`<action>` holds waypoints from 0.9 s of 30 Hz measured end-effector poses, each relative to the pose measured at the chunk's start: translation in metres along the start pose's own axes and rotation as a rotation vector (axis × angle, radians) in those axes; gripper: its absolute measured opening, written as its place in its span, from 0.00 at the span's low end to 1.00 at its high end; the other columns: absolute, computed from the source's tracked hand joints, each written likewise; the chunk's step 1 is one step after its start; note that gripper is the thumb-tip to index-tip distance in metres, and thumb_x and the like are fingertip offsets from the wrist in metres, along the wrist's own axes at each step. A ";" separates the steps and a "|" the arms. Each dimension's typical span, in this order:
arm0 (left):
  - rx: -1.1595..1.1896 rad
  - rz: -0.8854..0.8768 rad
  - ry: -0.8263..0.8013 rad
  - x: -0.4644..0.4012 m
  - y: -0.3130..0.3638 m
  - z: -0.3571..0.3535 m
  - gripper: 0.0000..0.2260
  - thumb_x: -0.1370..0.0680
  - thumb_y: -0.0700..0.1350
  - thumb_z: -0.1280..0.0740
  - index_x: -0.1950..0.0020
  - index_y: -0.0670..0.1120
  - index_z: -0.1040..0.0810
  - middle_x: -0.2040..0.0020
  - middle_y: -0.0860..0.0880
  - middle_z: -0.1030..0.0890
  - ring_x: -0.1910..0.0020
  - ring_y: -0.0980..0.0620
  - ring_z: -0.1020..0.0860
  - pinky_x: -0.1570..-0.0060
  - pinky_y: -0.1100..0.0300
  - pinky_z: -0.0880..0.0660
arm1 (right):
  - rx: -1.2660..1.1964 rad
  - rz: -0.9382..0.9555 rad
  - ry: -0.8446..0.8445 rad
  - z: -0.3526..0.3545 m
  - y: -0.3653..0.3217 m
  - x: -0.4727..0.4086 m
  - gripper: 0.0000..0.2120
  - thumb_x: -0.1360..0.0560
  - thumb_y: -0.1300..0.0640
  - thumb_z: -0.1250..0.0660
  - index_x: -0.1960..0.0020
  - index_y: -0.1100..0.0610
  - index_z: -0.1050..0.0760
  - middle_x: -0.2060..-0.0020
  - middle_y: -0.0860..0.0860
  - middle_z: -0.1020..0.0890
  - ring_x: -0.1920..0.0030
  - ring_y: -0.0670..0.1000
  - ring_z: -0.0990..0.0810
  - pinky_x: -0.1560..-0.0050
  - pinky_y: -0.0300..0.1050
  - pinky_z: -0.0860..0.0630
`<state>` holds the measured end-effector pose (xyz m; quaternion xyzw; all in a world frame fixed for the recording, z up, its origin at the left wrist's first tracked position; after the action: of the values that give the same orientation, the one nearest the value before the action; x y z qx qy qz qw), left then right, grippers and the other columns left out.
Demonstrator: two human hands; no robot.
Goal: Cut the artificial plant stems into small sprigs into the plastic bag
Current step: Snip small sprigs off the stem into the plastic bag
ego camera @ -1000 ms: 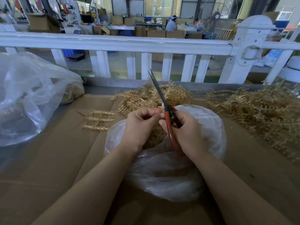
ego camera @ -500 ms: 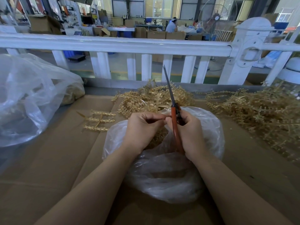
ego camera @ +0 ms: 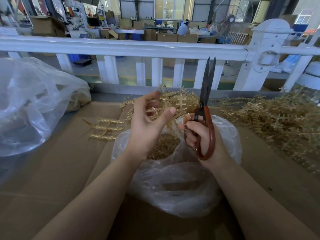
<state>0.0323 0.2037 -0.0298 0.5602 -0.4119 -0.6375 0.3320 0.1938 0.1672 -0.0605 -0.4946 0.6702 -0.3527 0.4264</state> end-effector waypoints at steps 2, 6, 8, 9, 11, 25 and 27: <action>-0.021 0.100 -0.163 -0.002 -0.003 -0.001 0.37 0.32 0.57 0.23 0.26 0.53 0.33 0.34 0.55 0.25 0.34 0.59 0.27 0.38 0.61 0.27 | 0.001 -0.007 -0.040 -0.001 0.002 0.001 0.05 0.24 0.65 0.35 0.48 0.62 0.25 0.64 0.56 0.20 0.77 0.44 0.33 0.76 0.38 0.36; 0.021 0.108 -0.235 -0.001 0.001 -0.008 0.17 0.30 0.41 0.22 0.44 0.44 0.21 0.52 0.47 0.19 0.51 0.51 0.20 0.57 0.66 0.23 | 0.043 0.001 -0.030 -0.002 0.004 0.000 0.02 0.20 0.67 0.36 0.49 0.61 0.25 0.70 0.52 0.25 0.77 0.45 0.33 0.76 0.37 0.35; 0.014 0.058 -0.219 -0.001 0.004 -0.009 0.10 0.28 0.36 0.24 0.52 0.35 0.22 0.58 0.42 0.18 0.59 0.50 0.20 0.60 0.62 0.22 | 0.044 0.011 -0.038 -0.002 0.004 0.000 0.05 0.20 0.67 0.36 0.51 0.59 0.24 0.72 0.49 0.25 0.77 0.44 0.34 0.76 0.37 0.35; 0.018 0.056 -0.217 -0.001 0.005 -0.009 0.10 0.27 0.35 0.25 0.53 0.32 0.24 0.58 0.39 0.18 0.61 0.48 0.19 0.60 0.59 0.21 | 0.048 0.013 -0.035 -0.001 0.003 0.000 0.05 0.20 0.66 0.35 0.52 0.58 0.22 0.73 0.49 0.26 0.77 0.45 0.34 0.76 0.37 0.35; 0.028 0.066 -0.213 0.000 0.008 -0.010 0.11 0.25 0.36 0.27 0.53 0.30 0.26 0.56 0.32 0.19 0.61 0.41 0.20 0.57 0.50 0.20 | 0.067 0.017 -0.034 -0.001 0.003 0.001 0.04 0.23 0.63 0.31 0.53 0.55 0.19 0.74 0.51 0.30 0.76 0.46 0.34 0.75 0.38 0.34; -0.411 -0.059 -0.099 0.000 0.008 -0.015 0.10 0.25 0.47 0.25 0.63 0.54 0.23 0.67 0.62 0.20 0.68 0.64 0.23 0.66 0.69 0.29 | 0.176 0.049 0.058 -0.004 -0.001 0.006 0.06 0.28 0.56 0.27 0.54 0.56 0.21 0.76 0.47 0.28 0.78 0.45 0.32 0.76 0.36 0.35; -0.253 0.046 -0.101 -0.001 0.001 -0.012 0.09 0.24 0.45 0.26 0.63 0.49 0.21 0.67 0.55 0.18 0.70 0.55 0.21 0.68 0.63 0.26 | 0.261 0.101 0.061 -0.004 -0.001 0.006 0.03 0.25 0.62 0.28 0.51 0.59 0.20 0.75 0.45 0.23 0.76 0.41 0.26 0.74 0.32 0.30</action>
<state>0.0439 0.2029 -0.0292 0.4714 -0.3571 -0.7040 0.3933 0.1897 0.1611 -0.0592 -0.3897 0.6551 -0.4300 0.4838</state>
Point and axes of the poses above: each hand's wrist, its own x-axis away from the middle knuckle, its own z-axis out of the back of the hand, y = z × x, the point moved 3 cm from there along -x, towards the middle knuckle
